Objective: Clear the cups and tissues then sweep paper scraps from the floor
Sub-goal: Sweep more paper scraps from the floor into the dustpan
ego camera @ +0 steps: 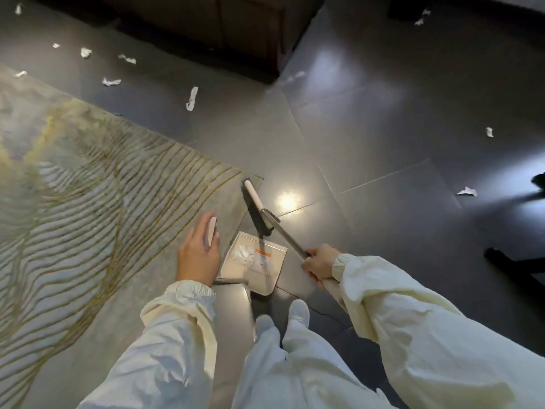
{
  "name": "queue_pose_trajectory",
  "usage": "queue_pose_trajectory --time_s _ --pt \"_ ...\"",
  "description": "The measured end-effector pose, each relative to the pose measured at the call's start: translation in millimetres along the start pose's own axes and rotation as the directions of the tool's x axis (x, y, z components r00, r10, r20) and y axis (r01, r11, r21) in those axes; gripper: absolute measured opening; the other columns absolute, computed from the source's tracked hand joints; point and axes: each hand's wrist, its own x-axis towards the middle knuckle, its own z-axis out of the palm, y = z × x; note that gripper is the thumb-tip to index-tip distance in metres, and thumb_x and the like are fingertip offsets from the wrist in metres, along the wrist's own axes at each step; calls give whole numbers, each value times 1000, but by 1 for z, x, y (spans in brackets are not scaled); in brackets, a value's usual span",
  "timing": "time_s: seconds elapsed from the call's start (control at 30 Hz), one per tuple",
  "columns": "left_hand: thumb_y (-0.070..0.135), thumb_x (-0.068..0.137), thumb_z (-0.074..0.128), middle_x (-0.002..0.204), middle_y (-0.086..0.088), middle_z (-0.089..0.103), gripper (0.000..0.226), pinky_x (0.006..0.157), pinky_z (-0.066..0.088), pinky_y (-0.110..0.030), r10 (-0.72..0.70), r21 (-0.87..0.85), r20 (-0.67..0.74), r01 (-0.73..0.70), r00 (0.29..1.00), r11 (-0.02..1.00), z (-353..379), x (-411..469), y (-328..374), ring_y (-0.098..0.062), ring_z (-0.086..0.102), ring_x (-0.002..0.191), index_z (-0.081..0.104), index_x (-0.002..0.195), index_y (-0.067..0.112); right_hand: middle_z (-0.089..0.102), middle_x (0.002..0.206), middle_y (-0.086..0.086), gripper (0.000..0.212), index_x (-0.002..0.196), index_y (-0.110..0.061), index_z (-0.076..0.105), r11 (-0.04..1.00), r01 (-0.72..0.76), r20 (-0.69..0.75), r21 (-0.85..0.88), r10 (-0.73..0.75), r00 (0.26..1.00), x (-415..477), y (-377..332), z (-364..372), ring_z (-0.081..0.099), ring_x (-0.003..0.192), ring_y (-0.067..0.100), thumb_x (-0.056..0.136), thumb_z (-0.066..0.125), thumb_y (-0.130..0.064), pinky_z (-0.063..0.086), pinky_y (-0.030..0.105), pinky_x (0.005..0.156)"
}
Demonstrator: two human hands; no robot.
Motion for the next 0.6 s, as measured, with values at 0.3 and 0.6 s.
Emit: queue_pose_trajectory --time_s 0.3,0.6 --pt "6 91 58 126 -13 58 39 93 33 -23 -3 -21 30 4 1000 1000 -10 14 -12 -28 54 114 54 129 16 54 70 15 48 126 6 55 999 7 181 46 -15 983 -50 -16 -25 48 51 20 79 53 0 46 30 55" --pt "6 91 59 121 -13 60 37 89 38 -28 192 -8 186 -194 964 981 -2 29 12 -29 57 109 56 128 14 53 64 8 35 118 1 60 969 7 44 248 -18 999 -81 5 -49 48 54 19 84 53 -3 45 28 52"
